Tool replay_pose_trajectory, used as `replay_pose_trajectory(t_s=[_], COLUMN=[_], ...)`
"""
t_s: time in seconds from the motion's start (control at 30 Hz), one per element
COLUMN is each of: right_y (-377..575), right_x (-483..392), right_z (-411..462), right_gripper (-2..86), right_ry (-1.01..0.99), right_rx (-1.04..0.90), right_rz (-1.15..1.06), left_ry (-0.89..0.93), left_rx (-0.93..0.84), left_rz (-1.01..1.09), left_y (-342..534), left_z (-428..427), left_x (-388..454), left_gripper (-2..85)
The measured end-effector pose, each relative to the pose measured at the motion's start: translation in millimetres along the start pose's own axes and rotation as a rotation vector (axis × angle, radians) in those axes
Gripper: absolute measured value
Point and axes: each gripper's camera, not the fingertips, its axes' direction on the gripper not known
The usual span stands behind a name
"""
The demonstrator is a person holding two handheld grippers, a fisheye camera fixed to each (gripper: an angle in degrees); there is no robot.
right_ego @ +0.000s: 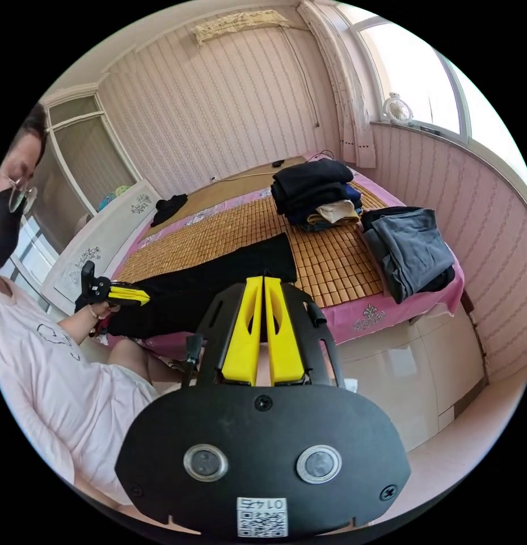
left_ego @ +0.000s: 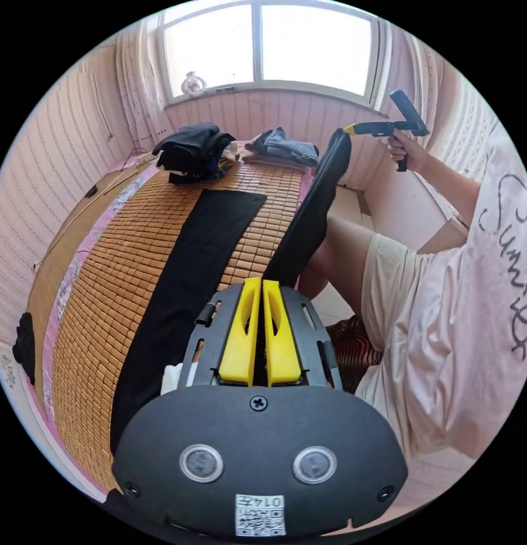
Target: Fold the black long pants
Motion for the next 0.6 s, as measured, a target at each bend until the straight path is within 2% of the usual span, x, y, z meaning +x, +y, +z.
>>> replay_pose_trajectory(t_s=[0.13,0.2,0.27,0.37,0.5,0.6], right_y=[-33,-49,-49,-30,20,49], right_x=[16,45,64,72,77,81], right_z=[44,104,141,171,195,218], right_gripper=[-0.3,1.3,3.5,7.4,9.4,10.4], right_ry=[-0.003,0.107,0.084,-0.013,0.069,0.050], right_rx=[-0.020,-0.041,-0.079,-0.138,-0.283,-0.360], right_rz=[0.017,0.143,0.264,0.353,0.413,0.494], left_ry=[-0.023,-0.017,0.021,0.013,0.058,0.089], left_rx=[0.017,-0.095,-0.165,-0.121,-0.085,-0.086], left_rz=[-0.195,-0.331,-0.435,-0.442,-0.450,-0.510], left_y=[-7,-5,3,15,51,88], left_z=[21,68,90,73,34,12], left_x=[-42,-76,-95,-101,-97,-95], left_gripper=[-0.2,2.4,4.6,5.6,5.6,5.7])
